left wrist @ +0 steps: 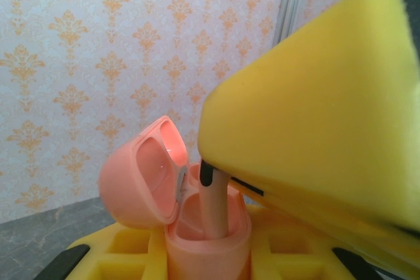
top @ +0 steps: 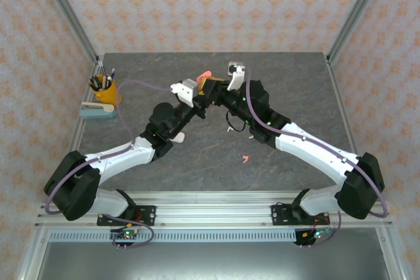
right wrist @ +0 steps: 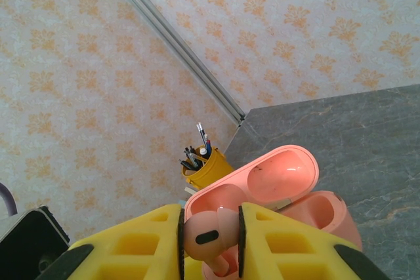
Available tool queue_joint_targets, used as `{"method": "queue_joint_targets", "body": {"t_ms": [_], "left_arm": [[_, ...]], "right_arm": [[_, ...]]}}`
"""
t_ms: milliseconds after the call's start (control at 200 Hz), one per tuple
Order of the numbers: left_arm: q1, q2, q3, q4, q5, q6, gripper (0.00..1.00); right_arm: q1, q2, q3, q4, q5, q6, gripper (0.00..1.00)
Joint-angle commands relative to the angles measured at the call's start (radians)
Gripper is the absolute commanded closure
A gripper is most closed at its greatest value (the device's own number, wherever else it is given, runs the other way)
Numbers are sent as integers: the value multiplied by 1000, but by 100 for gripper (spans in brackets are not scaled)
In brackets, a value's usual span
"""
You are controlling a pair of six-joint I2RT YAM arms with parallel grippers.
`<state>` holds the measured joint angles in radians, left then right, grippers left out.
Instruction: Insert wireless bluetooth earbuds into charging case
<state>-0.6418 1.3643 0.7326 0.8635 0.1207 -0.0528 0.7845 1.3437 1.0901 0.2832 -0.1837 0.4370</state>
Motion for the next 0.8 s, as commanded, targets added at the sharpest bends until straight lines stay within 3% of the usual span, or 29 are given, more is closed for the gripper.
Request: {"method": "queue_joint_targets", "body": {"t_ms": [0,796], "left_arm": [[-10,0,47,42,-12,8,100],[-10,-12,51,26,-24,26,100]], "right_arm": [[30,10,-17,11,-72,1,75],[36,2,-47,-32,-114,-53,74]]}}
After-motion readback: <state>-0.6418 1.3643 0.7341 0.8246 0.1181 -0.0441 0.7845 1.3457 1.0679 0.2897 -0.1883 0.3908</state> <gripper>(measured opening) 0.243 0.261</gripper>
